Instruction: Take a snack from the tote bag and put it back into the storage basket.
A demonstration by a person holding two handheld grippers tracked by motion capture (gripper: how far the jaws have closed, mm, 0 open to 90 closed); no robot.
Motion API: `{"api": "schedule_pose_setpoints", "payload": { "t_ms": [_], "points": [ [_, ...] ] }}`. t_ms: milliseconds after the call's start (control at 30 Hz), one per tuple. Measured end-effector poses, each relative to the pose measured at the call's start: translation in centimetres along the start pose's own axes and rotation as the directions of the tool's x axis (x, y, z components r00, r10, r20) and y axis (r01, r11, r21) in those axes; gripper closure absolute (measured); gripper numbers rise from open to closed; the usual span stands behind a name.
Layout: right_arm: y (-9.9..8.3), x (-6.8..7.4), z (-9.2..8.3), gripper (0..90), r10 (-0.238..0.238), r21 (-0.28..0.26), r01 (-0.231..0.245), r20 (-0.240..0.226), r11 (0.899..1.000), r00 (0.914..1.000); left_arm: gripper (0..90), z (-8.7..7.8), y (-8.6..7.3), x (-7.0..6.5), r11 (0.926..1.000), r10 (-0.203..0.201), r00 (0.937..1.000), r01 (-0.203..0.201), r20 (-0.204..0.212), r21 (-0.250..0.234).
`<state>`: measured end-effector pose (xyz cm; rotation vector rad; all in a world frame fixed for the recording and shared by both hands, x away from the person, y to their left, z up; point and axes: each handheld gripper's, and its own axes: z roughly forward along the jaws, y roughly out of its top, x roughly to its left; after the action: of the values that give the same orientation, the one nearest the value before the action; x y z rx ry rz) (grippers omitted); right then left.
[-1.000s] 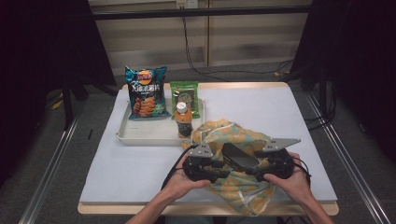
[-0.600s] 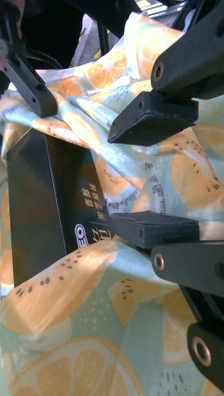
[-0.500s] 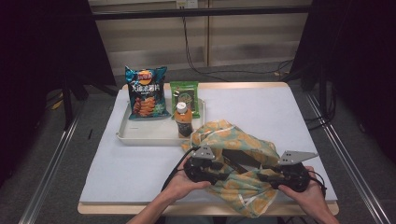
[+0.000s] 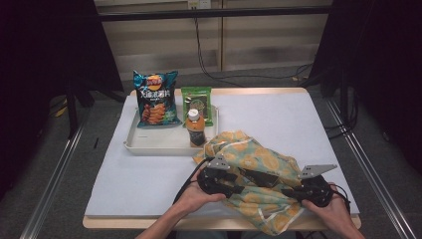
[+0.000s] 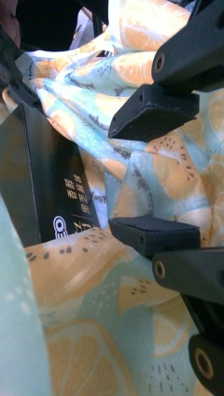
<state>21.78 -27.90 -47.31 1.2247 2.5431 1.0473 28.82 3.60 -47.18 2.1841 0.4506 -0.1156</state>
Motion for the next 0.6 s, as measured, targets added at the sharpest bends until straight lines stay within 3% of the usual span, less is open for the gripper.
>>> {"api": "schedule_pose_setpoints", "payload": {
  "t_ms": [100, 167, 400, 533, 600],
  "points": [
    [0.2, 0.0, 0.2, 89.3, -0.014, -0.006, 0.014, 0.024, 1.000, 0.9996, 48.0, -0.1, 0.0, -0.1, 0.9999, -0.001, 1.0000, 0.002, 0.006, -0.011],
    [0.1, 0.2, 0.1, 84.3, -0.023, -0.014, 0.024, 0.031, 1.000, 0.9993, 47.9, -0.1, 0.1, -0.1, 0.9999, 0.000, 1.0000, 0.000, 0.003, -0.012],
    [0.9, 1.2, -1.5, 47.9, -0.026, -0.108, 0.029, 0.031, 0.994, 0.9992, 47.7, -0.4, 0.3, -0.4, 0.9998, 0.010, 0.9999, -0.010, 0.011, -0.018],
    [2.2, 2.0, -2.6, 41.2, -0.043, -0.171, 0.046, 0.018, 0.984, 0.9989, 47.7, -0.3, 0.3, -0.4, 0.9998, 0.008, 0.9999, -0.008, 0.012, -0.020],
    [2.5, 2.2, -2.7, 40.2, -0.045, -0.176, 0.048, 0.022, 0.983, 0.9987, 47.7, -0.2, 0.3, -0.4, 0.9998, 0.007, 0.9999, -0.007, 0.013, -0.019]
  ]
}}
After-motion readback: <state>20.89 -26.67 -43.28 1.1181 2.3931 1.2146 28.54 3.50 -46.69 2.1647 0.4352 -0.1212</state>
